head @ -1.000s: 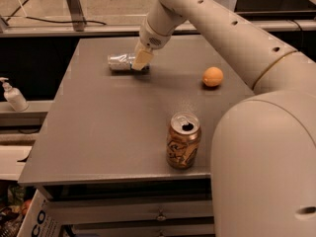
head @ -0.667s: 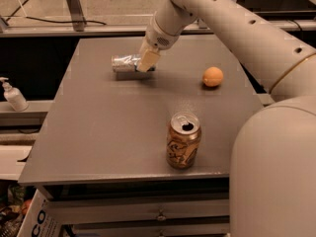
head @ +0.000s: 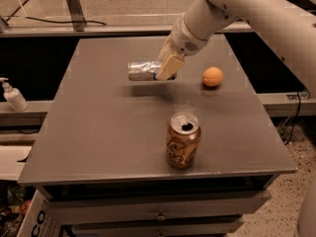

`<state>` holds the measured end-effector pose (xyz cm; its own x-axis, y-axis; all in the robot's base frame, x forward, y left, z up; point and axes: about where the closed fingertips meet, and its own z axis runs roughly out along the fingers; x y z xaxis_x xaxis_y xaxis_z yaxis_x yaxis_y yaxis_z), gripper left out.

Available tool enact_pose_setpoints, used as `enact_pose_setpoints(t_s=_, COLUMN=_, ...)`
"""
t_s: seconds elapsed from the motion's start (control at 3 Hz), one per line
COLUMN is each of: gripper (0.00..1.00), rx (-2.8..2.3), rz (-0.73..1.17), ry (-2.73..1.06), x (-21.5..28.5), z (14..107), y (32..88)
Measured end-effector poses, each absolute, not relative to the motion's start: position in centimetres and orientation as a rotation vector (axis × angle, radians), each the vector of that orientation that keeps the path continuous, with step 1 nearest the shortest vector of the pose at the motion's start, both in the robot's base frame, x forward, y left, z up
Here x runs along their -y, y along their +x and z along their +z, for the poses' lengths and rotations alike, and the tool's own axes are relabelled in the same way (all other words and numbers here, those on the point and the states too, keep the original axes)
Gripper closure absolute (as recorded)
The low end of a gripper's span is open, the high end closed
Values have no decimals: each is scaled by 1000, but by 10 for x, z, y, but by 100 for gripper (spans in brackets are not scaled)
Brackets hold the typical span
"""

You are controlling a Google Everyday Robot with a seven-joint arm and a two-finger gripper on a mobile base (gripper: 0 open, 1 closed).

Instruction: Move redbull can near orange can

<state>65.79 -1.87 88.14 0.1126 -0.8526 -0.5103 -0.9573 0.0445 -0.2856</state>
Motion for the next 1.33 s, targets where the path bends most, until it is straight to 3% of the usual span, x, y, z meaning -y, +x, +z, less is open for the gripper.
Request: enact_pose_setpoints(t_s=1.33, gripper=100, rx=-1832, rz=209, ry=-1854, x=126, z=910, y=563)
